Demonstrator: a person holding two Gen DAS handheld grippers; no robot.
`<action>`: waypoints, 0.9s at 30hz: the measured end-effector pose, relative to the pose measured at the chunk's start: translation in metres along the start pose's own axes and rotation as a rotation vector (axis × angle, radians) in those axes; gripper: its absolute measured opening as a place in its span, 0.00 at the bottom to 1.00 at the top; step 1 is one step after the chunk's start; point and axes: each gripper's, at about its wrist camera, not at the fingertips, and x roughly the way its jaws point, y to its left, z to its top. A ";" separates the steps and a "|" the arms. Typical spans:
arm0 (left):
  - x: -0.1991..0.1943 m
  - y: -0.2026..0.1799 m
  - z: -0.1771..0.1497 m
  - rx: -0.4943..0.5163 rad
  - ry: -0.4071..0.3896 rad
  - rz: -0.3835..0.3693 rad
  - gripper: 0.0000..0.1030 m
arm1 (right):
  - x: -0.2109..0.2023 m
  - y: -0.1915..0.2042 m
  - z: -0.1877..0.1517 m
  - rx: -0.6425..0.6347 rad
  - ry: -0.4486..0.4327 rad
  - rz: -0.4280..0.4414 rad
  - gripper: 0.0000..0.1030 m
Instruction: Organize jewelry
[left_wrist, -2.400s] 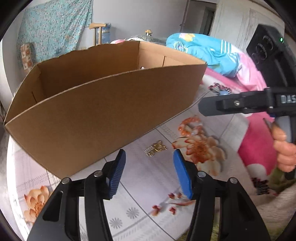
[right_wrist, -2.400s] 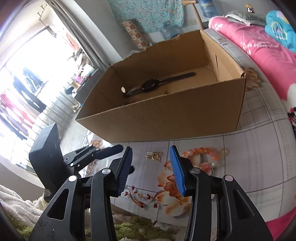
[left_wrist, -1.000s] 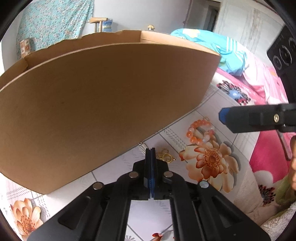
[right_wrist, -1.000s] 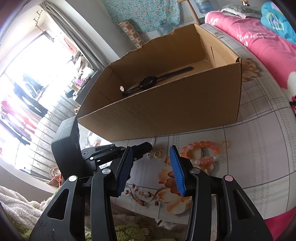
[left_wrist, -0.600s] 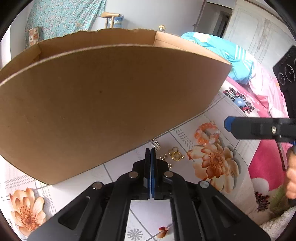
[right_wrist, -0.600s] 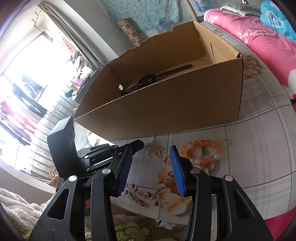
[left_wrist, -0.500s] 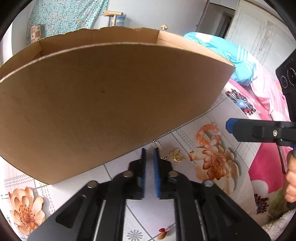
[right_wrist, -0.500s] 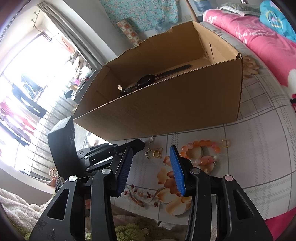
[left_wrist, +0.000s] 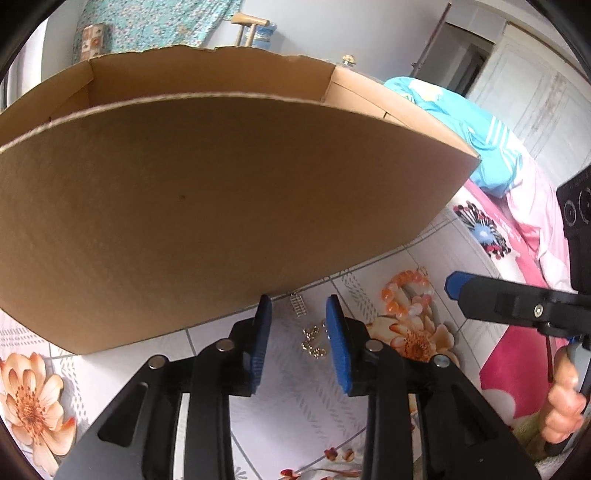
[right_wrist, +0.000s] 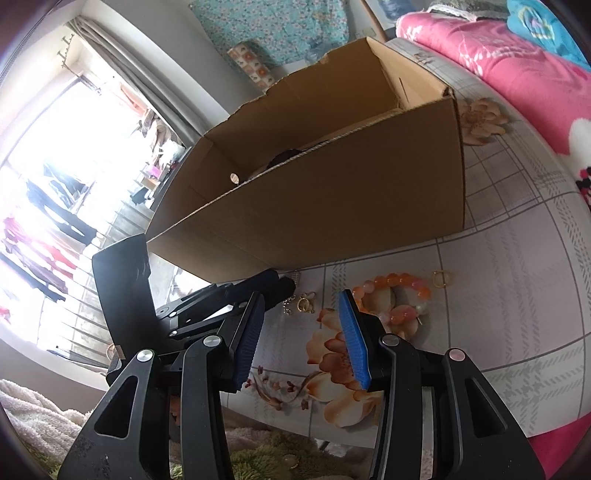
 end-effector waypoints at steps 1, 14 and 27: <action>0.001 0.000 0.002 -0.009 0.000 0.000 0.29 | 0.000 0.000 0.000 0.002 0.000 0.002 0.41; 0.015 -0.036 0.002 0.170 0.020 0.220 0.24 | -0.007 -0.008 -0.006 0.029 -0.011 0.022 0.41; 0.012 -0.026 0.001 0.149 0.012 0.159 0.04 | -0.010 -0.006 -0.006 0.030 -0.018 0.017 0.41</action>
